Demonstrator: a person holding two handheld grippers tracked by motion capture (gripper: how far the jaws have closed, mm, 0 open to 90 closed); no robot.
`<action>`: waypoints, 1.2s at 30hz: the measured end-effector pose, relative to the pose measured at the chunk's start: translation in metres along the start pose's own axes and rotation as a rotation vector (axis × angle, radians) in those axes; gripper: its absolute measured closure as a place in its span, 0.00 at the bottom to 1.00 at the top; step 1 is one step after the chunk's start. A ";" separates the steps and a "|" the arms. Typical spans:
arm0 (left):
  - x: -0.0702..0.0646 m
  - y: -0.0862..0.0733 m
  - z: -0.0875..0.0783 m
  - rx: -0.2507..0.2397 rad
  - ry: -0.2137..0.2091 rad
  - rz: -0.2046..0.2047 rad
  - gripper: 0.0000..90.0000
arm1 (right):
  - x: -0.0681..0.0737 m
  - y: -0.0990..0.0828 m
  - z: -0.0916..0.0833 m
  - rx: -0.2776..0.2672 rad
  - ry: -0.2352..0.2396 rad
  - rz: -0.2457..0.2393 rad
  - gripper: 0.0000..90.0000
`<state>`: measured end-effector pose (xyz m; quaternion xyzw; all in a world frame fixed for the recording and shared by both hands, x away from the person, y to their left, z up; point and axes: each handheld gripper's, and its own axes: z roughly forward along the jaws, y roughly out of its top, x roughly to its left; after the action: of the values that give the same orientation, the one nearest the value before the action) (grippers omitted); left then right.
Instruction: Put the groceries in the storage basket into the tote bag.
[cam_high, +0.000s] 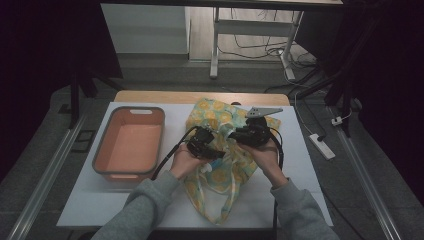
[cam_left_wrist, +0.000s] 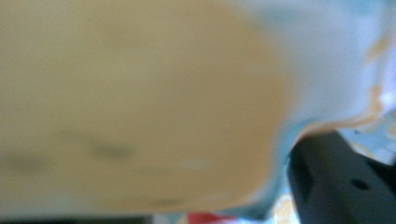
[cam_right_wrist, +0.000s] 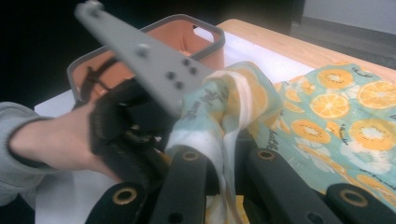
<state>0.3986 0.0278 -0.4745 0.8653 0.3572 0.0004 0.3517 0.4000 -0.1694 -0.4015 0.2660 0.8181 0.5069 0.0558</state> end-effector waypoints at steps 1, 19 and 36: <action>-0.002 -0.001 -0.002 0.010 -0.011 0.008 0.56 | 0.000 0.000 0.000 0.000 -0.003 0.001 0.98; -0.004 -0.039 -0.084 -0.084 -0.055 0.125 0.42 | -0.010 -0.009 -0.001 0.026 -0.024 0.006 0.97; 0.041 -0.057 -0.118 -0.116 0.011 0.063 0.42 | -0.016 -0.033 -0.011 0.065 -0.055 0.031 0.97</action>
<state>0.3643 0.1535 -0.4304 0.8541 0.3311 0.0367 0.3993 0.3969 -0.1975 -0.4270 0.2941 0.8281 0.4733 0.0619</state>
